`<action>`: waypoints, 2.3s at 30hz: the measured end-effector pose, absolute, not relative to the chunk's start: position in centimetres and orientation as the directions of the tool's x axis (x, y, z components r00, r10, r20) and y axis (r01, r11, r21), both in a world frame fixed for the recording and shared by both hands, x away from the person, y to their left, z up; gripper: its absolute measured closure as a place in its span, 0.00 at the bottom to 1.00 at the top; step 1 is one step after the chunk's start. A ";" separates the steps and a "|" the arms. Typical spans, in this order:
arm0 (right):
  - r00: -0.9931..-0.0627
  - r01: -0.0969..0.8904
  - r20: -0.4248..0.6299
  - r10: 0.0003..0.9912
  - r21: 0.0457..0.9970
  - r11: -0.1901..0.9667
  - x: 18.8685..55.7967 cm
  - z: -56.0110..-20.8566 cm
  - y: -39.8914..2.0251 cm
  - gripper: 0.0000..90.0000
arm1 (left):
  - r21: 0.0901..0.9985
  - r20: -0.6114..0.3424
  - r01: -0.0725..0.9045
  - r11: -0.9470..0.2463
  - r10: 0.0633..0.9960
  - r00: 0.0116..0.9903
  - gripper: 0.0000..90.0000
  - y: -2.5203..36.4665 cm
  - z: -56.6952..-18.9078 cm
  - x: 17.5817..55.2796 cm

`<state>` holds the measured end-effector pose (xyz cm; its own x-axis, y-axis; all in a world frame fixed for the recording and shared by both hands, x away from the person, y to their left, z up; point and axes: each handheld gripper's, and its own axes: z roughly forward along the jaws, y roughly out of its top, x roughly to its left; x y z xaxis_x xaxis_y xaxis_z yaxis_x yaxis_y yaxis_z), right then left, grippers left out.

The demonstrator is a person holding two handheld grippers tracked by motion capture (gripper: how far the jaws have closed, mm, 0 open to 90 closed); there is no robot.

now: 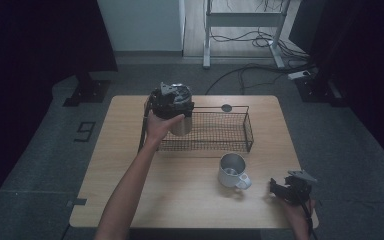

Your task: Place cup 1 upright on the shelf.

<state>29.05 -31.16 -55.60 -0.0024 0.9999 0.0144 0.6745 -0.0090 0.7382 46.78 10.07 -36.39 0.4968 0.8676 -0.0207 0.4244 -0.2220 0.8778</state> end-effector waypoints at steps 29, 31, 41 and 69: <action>-0.002 0.675 0.014 1.000 0.738 -0.009 29.0 -55.6 -31.2 0.14 | 0.855 -0.004 0.453 -0.254 0.869 0.495 0.04 8.8 -38.7 49.7; -0.003 0.674 0.014 1.000 0.738 -0.009 29.0 -55.6 -31.2 0.14 | 0.853 -0.006 0.455 -0.253 0.869 0.495 0.05 8.7 -38.9 49.7; -0.002 0.675 0.014 1.000 0.738 -0.009 29.0 -55.6 -31.2 0.14 | 0.842 -0.011 0.475 -0.257 0.871 0.490 0.04 8.3 -40.2 50.2; -0.003 0.674 0.015 1.000 0.738 -0.009 29.0 -55.6 -31.2 0.14 | 0.809 -0.021 0.525 -0.264 0.880 0.475 0.04 8.2 -43.4 50.9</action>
<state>29.05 -31.16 -55.60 -0.0026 0.9999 0.0145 0.6743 -0.0090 0.7384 50.87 8.16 -43.38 0.4746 0.8799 -0.0206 0.5252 -0.2644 0.8089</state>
